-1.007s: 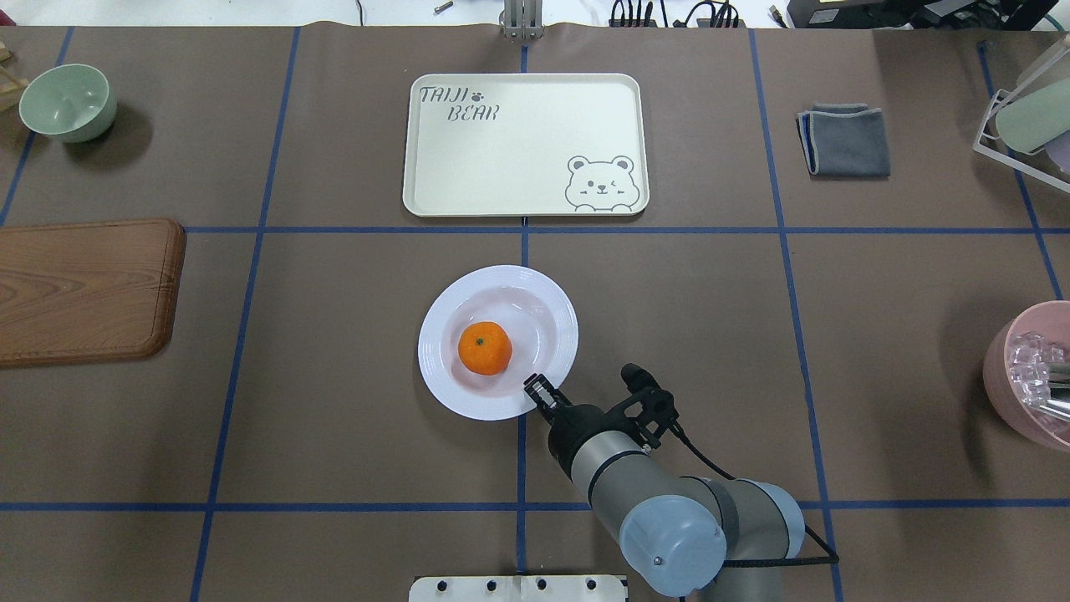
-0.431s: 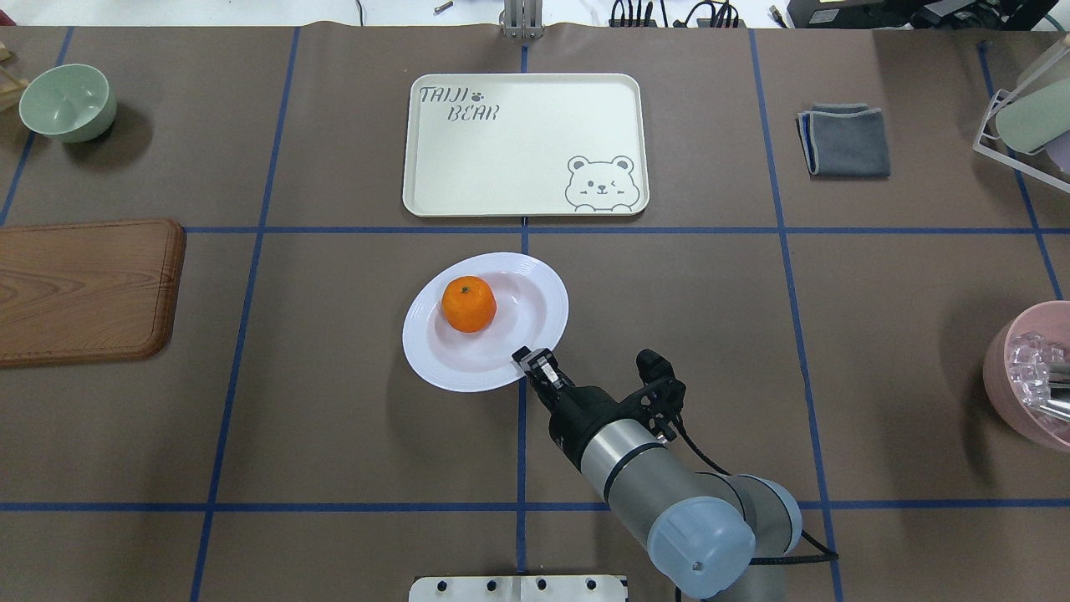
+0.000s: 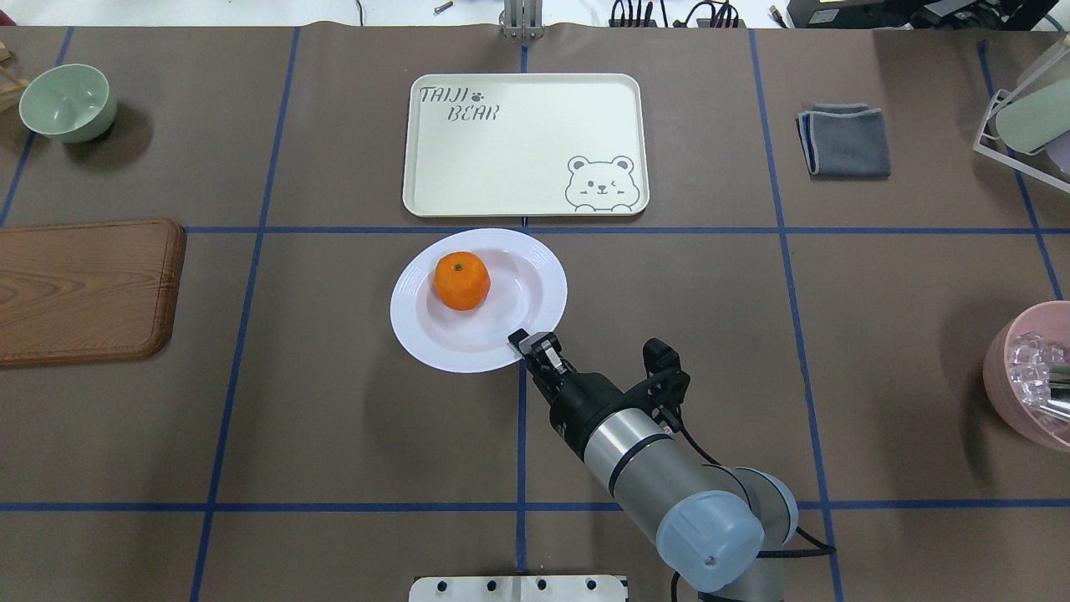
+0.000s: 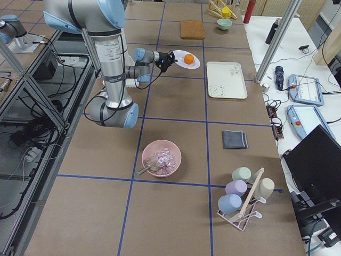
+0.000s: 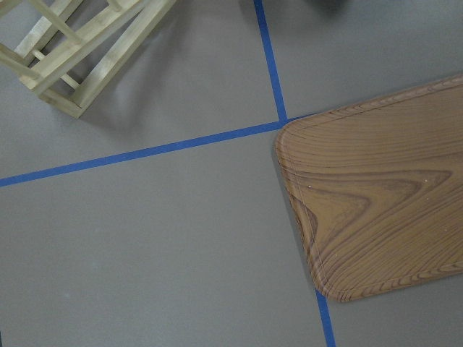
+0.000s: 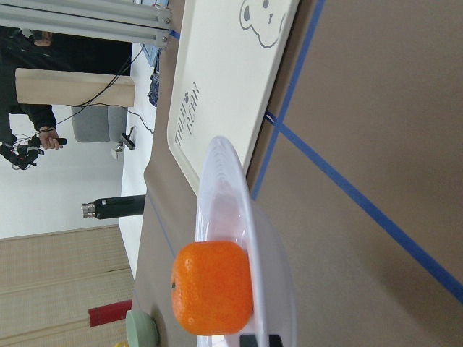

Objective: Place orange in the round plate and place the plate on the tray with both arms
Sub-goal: 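Carry the plate with the orange onto the cream bear tray with the right gripper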

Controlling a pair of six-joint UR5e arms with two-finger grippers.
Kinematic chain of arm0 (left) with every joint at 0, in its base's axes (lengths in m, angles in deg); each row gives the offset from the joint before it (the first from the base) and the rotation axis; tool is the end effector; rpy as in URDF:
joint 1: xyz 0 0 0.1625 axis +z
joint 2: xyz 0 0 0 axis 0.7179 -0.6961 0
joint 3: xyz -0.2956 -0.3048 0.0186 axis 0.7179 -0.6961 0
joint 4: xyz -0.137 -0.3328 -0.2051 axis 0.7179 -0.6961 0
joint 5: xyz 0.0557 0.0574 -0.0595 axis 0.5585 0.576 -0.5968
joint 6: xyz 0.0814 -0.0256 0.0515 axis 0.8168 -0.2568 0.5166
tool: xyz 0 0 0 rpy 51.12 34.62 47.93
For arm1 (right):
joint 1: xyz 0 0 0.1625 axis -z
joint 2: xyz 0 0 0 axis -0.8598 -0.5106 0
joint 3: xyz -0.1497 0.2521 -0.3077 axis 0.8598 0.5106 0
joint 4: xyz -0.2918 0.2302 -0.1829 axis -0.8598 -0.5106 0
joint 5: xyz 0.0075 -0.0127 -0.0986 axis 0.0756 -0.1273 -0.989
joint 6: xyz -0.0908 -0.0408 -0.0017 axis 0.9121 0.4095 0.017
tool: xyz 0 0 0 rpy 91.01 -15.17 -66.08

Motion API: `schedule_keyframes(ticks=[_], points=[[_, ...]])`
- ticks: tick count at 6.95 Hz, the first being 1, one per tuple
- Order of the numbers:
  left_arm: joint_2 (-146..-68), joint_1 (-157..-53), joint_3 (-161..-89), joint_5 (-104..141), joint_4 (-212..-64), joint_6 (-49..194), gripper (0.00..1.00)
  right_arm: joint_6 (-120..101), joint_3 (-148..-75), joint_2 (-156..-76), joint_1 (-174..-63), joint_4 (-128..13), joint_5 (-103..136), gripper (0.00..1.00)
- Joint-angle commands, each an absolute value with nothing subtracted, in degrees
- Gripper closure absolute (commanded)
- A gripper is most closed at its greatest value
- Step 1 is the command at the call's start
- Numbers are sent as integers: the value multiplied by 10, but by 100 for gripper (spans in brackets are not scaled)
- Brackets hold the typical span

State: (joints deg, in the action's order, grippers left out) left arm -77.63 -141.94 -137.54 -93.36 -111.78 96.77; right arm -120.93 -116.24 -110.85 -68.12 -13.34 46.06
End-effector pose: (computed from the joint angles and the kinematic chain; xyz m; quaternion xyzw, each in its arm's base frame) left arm -0.1090 -0.4134 0.6223 0.0786 0.3626 0.0386 0.9278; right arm -0.5529 -0.2819 0.2309 0.0506 -0.7080 0.4720 0.5228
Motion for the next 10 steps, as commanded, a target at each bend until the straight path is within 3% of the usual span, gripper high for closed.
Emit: schedule_keyframes(ticks=[1, 3, 4, 6, 10], points=[[-728, -1419, -1414, -940, -1120, 951, 1, -1208, -1159, -1098, -733, -133, 467, 100], [-720, -1420, -1424, -940, -1122, 951, 1, -1238, -1145, -1060, -799, -237, 508, 100], [-720, -1420, -1423, -940, -1122, 951, 1, -1293, -1093, -1015, -828, -287, 511, 100], [-722, -1420, -1424, -940, -1122, 949, 1, -1348, -907, -900, -871, -290, 511, 100], [-729, -1419, -1422, -940, -1122, 948, 1, -1416, -783, -844, -884, -288, 500, 100]])
